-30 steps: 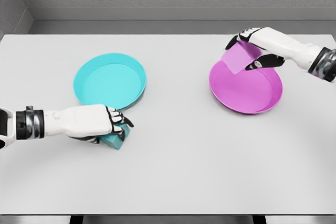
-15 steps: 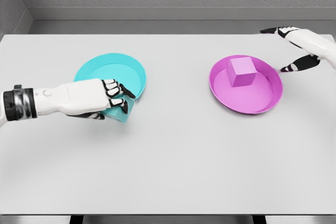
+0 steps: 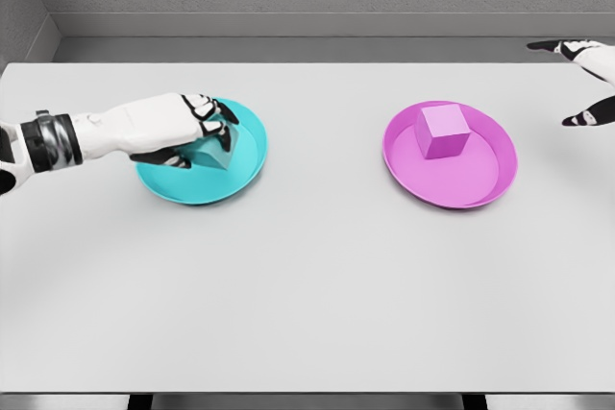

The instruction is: Place the blocks in the corresponding plates according to their colors

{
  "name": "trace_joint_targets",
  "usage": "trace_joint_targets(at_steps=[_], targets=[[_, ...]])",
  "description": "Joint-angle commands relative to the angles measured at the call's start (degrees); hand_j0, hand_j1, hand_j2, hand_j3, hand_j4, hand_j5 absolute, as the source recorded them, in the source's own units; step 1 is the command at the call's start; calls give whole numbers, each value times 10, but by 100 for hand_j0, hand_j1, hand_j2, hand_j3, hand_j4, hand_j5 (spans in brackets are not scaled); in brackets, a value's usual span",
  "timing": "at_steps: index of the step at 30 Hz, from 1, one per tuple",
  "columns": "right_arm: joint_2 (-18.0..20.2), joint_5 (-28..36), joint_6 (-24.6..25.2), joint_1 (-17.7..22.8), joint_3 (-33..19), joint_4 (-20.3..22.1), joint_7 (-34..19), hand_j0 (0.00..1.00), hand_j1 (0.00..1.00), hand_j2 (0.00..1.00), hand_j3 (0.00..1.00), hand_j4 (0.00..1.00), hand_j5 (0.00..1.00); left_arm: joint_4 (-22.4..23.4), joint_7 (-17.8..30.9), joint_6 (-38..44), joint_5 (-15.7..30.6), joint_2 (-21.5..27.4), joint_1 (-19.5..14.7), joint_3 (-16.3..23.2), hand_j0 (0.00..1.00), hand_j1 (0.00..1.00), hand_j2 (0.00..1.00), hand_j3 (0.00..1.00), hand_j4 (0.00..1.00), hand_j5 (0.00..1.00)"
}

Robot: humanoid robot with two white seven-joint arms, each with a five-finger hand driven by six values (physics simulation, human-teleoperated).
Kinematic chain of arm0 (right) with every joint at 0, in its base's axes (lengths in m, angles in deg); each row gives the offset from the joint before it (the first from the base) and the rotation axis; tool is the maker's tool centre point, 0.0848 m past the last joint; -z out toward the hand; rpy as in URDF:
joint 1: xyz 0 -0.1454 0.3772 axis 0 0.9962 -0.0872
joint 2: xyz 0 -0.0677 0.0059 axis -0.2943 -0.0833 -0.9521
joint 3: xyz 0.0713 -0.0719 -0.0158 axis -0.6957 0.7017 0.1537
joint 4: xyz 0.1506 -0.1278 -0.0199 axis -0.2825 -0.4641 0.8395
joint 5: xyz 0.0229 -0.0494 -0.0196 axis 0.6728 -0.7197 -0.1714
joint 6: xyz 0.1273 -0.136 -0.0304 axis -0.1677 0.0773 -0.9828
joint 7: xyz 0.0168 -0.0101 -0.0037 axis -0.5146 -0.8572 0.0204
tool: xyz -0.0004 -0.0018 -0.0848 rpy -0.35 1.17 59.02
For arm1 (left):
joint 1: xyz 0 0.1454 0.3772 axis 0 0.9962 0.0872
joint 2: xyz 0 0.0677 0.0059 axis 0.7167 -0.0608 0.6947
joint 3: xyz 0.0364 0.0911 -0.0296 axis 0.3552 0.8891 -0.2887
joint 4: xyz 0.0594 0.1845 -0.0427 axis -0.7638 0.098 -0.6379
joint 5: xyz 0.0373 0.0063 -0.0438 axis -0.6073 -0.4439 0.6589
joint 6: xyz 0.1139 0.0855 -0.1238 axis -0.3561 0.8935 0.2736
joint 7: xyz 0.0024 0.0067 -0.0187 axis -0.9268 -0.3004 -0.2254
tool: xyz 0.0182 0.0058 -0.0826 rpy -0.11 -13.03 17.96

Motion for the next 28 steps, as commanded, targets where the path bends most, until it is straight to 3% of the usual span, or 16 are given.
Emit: trace_joint_targets(at_steps=[1, 2, 4, 8, 12, 14, 15, 17, 19, 22, 28], targets=[[4, 4, 2, -1, 0, 1, 0, 100, 100, 100, 100, 100, 100, 40, -1, 2, -1, -22, 0, -2, 57, 57, 57, 57, 57, 57], [5, 4, 2, -1, 0, 1, 0, 100, 100, 100, 100, 100, 100, 47, -1, 17, 1, -22, 0, -2, 71, 71, 71, 71, 71, 71], [3, 3, 2, 0, 0, 1, 0, 100, 100, 100, 100, 100, 100, 47, -1, 59, 3, -22, -1, -2, 85, 85, 85, 85, 85, 85], [2, 2, 2, -1, 4, 6, 0, 100, 100, 100, 100, 100, 100, 47, -3, 63, 5, -22, -1, -6, 100, 100, 100, 100, 100, 100], [-2, -15, 2, -10, 27, 30, 0, 100, 100, 100, 100, 100, 100, 39, -6, 52, 8, -23, -4, -6, 100, 100, 100, 100, 100, 100], [-3, -15, 2, -19, 46, 30, 0, 100, 100, 100, 100, 100, 100, 10, -6, 0, 34, 25, -1, -6, 100, 100, 100, 100, 100, 100], [-3, -15, 2, -19, 47, 31, 0, 100, 100, 100, 100, 100, 100, -12, -7, 0, 70, 54, 1, -20, 100, 100, 100, 100, 100, 100], [-4, -15, 2, -20, 54, 31, 0, 100, 100, 100, 100, 100, 100, -9, -7, 0, 154, 109, 10, -24, 100, 100, 100, 100, 100, 100], [-4, -16, 2, -21, 65, 34, 0, 100, 100, 100, 100, 100, 100, -4, -7, 0, 179, 158, 28, -24, 100, 100, 100, 100, 100, 100], [-3, -16, 2, -22, 65, 37, 0, 100, 100, 100, 100, 100, 100, 20, -5, 0, 183, 168, 34, -24, 100, 100, 100, 100, 100, 100], [-2, -16, 2, -22, 64, 37, 0, 100, 100, 100, 100, 100, 100, 21, -5, 0, 181, 164, 39, -23, 100, 100, 100, 100, 100, 100]])
